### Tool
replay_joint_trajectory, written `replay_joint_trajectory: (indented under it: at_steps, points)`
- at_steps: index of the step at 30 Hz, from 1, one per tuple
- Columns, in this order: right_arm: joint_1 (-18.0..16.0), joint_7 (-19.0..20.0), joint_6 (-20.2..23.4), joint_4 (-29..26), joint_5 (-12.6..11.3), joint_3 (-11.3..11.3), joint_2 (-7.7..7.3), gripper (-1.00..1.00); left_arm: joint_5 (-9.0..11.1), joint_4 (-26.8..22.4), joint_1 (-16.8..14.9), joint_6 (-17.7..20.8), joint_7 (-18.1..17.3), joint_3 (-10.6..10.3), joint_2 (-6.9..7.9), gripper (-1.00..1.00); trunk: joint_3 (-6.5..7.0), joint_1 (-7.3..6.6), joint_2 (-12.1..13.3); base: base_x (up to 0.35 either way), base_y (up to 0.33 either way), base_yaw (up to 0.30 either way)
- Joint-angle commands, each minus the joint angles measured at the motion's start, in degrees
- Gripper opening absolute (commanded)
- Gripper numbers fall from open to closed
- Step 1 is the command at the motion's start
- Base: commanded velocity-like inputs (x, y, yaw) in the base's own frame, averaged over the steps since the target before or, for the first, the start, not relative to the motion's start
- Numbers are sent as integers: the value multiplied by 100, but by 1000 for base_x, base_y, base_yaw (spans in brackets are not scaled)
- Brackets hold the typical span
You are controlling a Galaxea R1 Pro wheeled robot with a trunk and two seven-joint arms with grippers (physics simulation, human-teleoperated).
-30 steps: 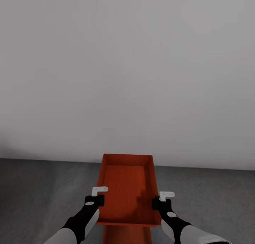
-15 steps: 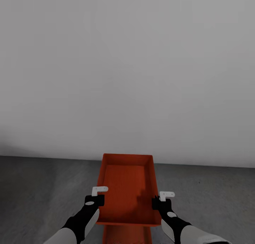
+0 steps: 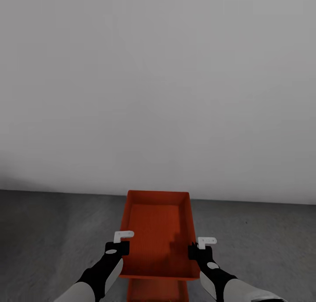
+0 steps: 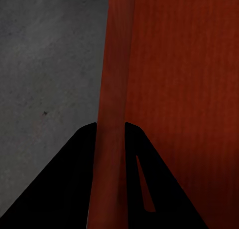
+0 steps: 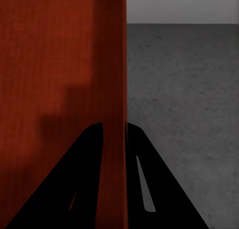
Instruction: Move the two storage containers from the living room to the garage. In the garage, place one container on the floor and stack the other container on top of it (either order is fine).
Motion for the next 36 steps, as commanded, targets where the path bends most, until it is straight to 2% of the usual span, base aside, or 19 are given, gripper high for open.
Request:
replay_joint_trajectory:
  at_steps: [1,36]
  points:
    - [-6,23,-271,-13,-16,-247,-74,-100,116,-2,-4,34,61,183,30,-100,-18,2,-9,0,0,0]
    - [-6,27,-271,-13,-16,-247,-74,-100,123,-9,-4,34,70,190,18,-100,-335,2,-9,0,0,0]
